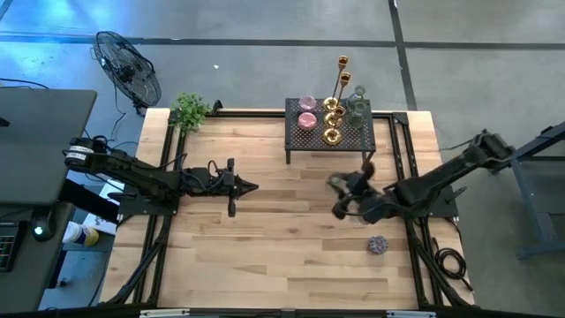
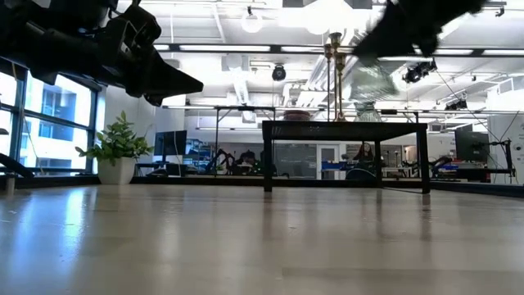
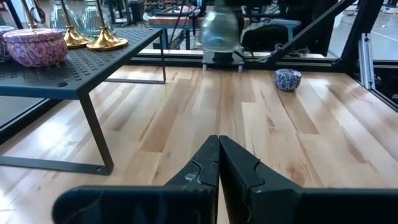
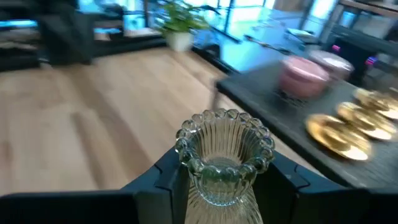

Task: Pick & Place candle stick holders
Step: Put the transparent candle holder on the shelf aligned with the other transparent candle holder

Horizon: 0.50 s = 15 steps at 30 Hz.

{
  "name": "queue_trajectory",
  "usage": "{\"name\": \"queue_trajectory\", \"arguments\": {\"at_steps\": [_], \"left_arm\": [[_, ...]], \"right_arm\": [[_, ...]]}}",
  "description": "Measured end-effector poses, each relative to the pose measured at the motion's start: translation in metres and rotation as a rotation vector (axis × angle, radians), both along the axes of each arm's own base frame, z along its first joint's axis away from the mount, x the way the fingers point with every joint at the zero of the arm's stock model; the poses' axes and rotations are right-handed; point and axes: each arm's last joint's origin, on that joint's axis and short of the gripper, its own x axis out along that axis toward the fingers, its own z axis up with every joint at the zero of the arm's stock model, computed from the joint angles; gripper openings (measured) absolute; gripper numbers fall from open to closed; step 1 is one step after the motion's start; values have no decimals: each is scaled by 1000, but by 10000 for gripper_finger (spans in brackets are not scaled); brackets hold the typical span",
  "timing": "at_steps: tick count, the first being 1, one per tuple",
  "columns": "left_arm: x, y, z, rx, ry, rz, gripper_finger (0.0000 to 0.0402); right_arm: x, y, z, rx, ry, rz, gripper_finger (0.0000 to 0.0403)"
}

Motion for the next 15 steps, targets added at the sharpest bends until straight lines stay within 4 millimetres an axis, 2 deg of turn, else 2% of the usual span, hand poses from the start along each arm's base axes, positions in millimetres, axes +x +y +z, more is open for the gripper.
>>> {"name": "queue_trajectory", "arguments": {"at_steps": [8, 11, 15], "left_arm": [[0, 0, 0, 0, 0, -2, 0], [0, 0, 0, 0, 0, -2, 0], [0, 0, 0, 0, 0, -2, 0]], "right_arm": [[-56, -43, 8, 4, -72, -144, 127], [-67, -63, 15, -25, -92, -214, 127], [-71, -87, 11, -51, -70, -270, 128]]}}
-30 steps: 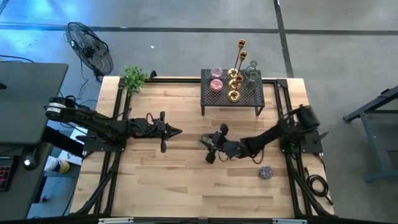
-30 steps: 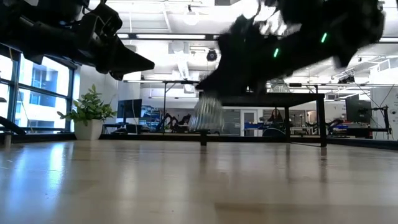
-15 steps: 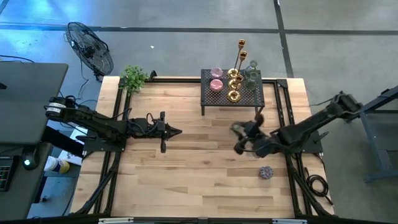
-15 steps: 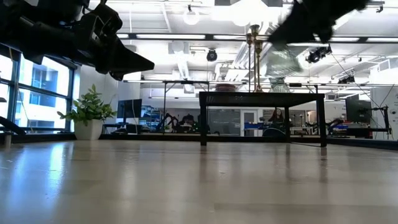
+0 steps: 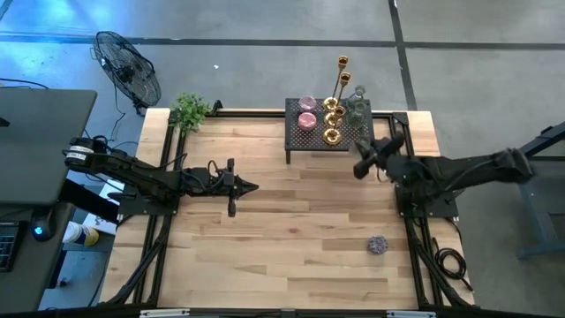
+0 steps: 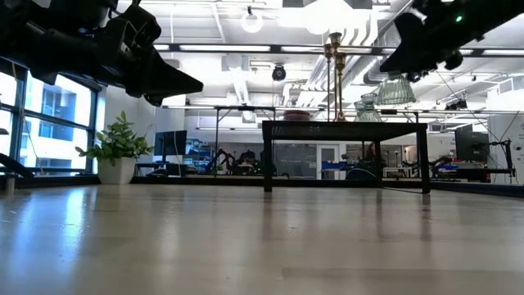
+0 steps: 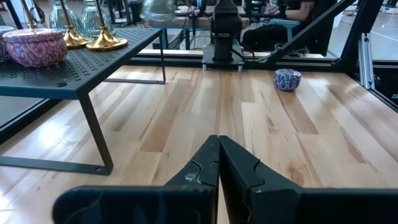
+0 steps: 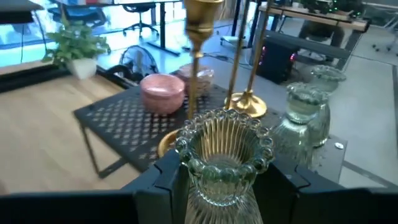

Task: Pick & Place candle stick holders
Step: Put the transparent candle holder on the shelf aligned with the other transparent candle holder

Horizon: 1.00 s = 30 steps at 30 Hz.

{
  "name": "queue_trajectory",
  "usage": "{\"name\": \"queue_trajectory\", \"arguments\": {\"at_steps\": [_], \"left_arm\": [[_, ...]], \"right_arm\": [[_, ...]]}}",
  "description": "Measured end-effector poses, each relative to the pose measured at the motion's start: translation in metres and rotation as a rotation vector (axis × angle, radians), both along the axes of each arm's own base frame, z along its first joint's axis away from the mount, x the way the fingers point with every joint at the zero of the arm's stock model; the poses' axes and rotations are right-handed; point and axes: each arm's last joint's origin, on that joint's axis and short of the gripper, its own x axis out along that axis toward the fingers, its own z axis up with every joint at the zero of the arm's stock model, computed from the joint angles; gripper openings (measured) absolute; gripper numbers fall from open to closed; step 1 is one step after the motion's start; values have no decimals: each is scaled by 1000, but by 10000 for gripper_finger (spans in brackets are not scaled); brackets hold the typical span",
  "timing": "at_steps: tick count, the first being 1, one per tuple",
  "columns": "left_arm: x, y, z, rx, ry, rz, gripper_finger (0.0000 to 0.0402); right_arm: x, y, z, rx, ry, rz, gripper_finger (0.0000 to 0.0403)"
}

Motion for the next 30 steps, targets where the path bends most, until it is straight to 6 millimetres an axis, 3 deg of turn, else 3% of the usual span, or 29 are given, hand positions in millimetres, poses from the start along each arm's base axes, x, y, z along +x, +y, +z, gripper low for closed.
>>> {"name": "queue_trajectory", "arguments": {"at_steps": [7, 15, 30], "left_arm": [[0, 0, 0, 0, 0, 0, 0], [0, 0, 0, 0, 2, 0, 0], [0, 0, -1, 1, 9, 1, 0]], "right_arm": [[-1, -35, -9, 7, -15, -52, 128], [-9, -60, -13, 46, -24, -92, 129], [1, -77, -21, 88, -18, -79, 129]]}}
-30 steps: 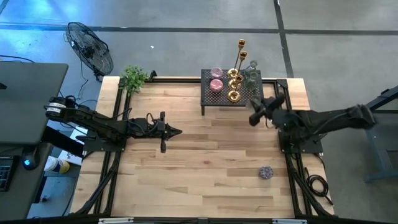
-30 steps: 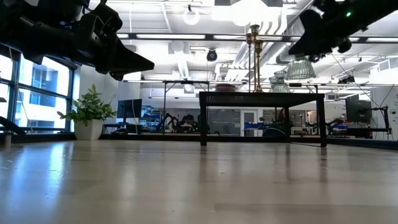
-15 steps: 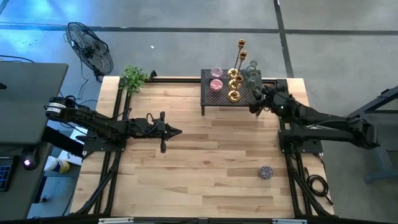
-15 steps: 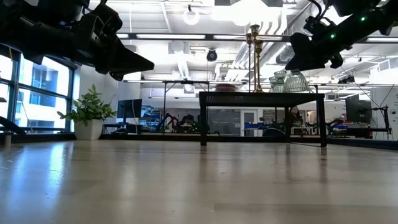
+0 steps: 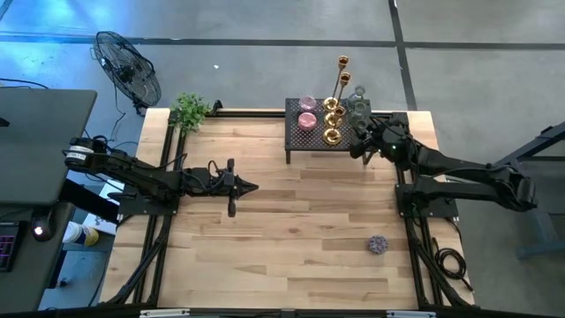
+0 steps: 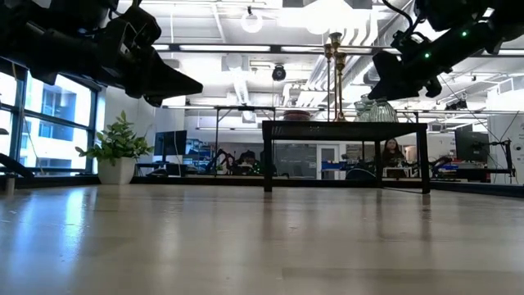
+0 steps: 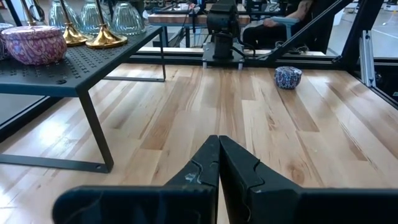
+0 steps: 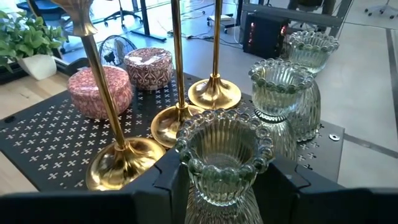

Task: Pick & Place candle stick holders
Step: Put the transparent candle holder on the shelf aligned with the other transparent candle holder, then put the black patterned scented candle on the shelf aligned with the pink scented candle

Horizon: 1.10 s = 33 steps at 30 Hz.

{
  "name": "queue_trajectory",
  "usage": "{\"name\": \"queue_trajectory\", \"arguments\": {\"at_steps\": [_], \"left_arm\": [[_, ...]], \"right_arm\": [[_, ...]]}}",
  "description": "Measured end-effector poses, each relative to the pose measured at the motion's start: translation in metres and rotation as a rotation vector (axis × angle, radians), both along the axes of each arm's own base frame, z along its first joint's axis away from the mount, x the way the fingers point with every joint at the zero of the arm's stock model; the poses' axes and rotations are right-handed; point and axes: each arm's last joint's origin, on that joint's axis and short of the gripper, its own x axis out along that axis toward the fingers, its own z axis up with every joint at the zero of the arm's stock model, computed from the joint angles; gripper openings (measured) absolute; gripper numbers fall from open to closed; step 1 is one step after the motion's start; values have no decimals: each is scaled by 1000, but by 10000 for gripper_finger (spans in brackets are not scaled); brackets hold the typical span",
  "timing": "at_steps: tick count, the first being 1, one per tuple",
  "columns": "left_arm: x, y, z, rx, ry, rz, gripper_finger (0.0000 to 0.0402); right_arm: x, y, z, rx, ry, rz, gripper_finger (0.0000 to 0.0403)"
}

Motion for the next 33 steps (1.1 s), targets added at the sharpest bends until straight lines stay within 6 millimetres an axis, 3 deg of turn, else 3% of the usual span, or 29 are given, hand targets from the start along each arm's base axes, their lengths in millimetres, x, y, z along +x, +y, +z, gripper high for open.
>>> {"name": "queue_trajectory", "arguments": {"at_steps": [21, 33], "left_arm": [[0, 0, 0, 0, 0, 0, 0], [0, 0, 0, 0, 1, 0, 0]], "right_arm": [[-4, 1, 4, -27, 6, -37, 226], [-8, 4, 49, -151, -59, 2, 256]]}}
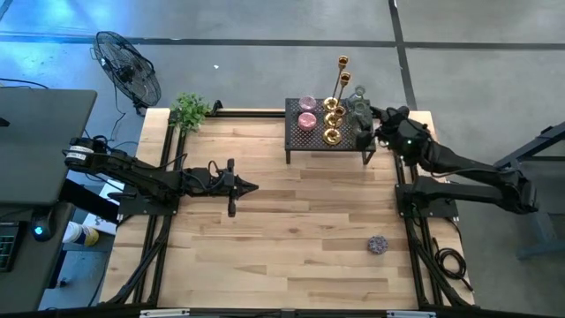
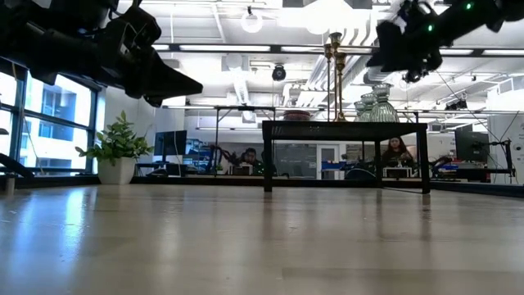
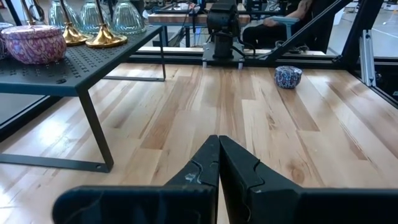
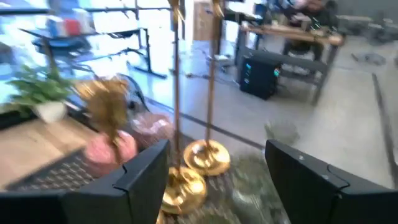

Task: Pick & Place candle stick holders
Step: Put the black patterned scented candle on the shelf aligned with the pink scented candle

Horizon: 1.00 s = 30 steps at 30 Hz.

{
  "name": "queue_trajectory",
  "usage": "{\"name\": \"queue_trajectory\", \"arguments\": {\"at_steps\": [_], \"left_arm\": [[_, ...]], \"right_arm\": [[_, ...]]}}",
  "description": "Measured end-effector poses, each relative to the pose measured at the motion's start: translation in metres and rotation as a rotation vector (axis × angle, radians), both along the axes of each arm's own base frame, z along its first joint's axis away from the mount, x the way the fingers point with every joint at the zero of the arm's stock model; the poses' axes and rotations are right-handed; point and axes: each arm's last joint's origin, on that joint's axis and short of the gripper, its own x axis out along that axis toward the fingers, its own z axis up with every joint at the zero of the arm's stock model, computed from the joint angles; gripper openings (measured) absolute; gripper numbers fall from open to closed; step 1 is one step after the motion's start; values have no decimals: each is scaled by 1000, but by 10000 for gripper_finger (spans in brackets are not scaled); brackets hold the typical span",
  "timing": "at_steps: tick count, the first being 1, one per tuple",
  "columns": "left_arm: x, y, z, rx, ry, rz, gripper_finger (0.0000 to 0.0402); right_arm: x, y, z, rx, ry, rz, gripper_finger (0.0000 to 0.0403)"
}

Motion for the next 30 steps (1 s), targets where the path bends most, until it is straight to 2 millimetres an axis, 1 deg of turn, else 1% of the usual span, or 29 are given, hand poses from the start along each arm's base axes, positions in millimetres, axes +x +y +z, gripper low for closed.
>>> {"name": "queue_trajectory", "arguments": {"at_steps": [3, 6, 8, 11, 13, 14, 15, 20, 25, 28, 30], "left_arm": [[0, 0, -1, 1, 9, -2, 0], [0, 0, -3, 1, 36, -15, 0], [-1, 0, -6, 3, 59, -17, 0], [-1, 0, -8, 6, 87, -17, 0], [-1, 0, -8, 9, 85, -17, 0], [-1, 0, -8, 9, 84, -18, 0], [-1, 0, -8, 10, 84, -18, 0], [-1, 0, -8, 12, 84, -18, 0], [-1, 0, -8, 14, 85, -4, 0], [-1, 0, -8, 15, 89, -3, 0], [-1, 0, -9, 15, 92, -3, 0]], "right_arm": [[1, 8, 17, -9, -27, 86, 253], [3, 21, 32, 36, -29, 171, 223], [5, 33, 36, 74, 4, 224, 185], [7, 54, 36, 151, 49, 328, 105], [8, 70, 30, 216, 81, 404, 43], [9, 78, 26, 251, 95, 438, 22], [10, 86, 21, 286, 114, 465, 13], [9, 127, -2, 519, 194, 542, 36], [6, 164, -16, 685, 290, 522, 15], [4, 185, -23, 787, 355, 475, 3], [2, 198, -27, 848, 384, 433, 2]]}}
